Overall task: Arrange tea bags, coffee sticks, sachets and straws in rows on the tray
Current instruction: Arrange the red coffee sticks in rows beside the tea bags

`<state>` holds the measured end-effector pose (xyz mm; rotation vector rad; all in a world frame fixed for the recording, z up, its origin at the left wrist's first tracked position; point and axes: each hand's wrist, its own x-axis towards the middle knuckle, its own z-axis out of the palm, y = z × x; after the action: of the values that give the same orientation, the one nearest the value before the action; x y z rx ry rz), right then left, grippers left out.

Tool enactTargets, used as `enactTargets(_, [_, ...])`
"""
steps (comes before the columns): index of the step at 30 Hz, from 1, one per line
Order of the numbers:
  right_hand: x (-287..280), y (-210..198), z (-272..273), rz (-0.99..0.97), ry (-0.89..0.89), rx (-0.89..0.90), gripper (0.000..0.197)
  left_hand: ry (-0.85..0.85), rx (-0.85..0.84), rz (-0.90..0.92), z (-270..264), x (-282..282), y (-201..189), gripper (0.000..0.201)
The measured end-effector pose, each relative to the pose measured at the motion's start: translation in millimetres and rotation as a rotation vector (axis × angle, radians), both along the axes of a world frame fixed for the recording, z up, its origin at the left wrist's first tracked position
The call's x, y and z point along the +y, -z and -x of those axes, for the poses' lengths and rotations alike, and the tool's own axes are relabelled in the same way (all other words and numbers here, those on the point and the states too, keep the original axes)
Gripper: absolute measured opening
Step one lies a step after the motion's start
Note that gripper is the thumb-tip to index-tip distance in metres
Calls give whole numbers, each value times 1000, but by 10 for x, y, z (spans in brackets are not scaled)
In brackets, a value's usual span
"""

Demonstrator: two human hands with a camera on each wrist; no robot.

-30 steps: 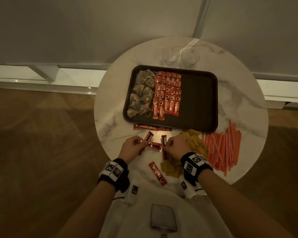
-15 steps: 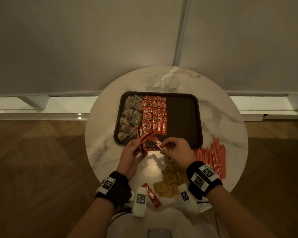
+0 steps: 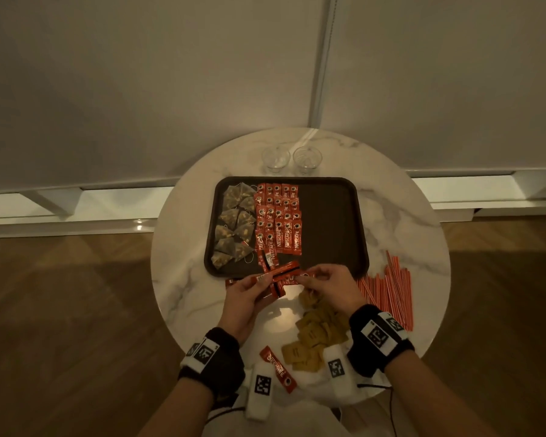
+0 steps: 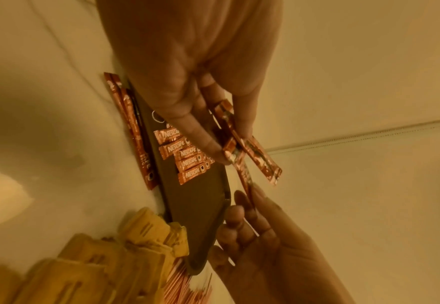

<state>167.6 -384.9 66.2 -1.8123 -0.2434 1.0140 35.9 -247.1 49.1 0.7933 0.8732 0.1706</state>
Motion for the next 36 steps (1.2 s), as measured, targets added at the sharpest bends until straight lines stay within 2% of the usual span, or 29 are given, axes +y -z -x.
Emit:
enactTargets(2, [-16, 59, 2, 15, -20, 92, 11, 7, 24, -20, 25, -9, 51, 23])
enactTargets(7, [66, 173, 29, -13, 161, 68, 9, 162, 95, -162, 52, -1, 158, 22])
enactTargets(11, [199, 231, 54, -93, 260, 233, 12, 128, 113, -135, 24, 83, 233, 21])
enactTargets(17, [354, 372, -37, -83, 239, 345, 19, 179, 102, -109, -1, 218, 270, 16])
enactTargets(20, [436, 407, -188, -45, 241, 290, 15, 202, 165, -132, -35, 316, 334, 16])
enactTargets(22, [486, 434, -337, 31, 216, 178, 12, 198, 239, -155, -70, 392, 390, 15])
enactTargets(26, [625, 577, -643, 268, 49, -41, 8, 227, 320, -202, -121, 497, 480, 14])
enactTargets(30, [883, 703, -834, 386, -80, -138, 7, 310, 347, -243, -166, 566, 507, 15])
enactTargets(36, [1201, 792, -943, 459, -196, -201, 8, 369, 366, -294, -177, 665, 544, 8])
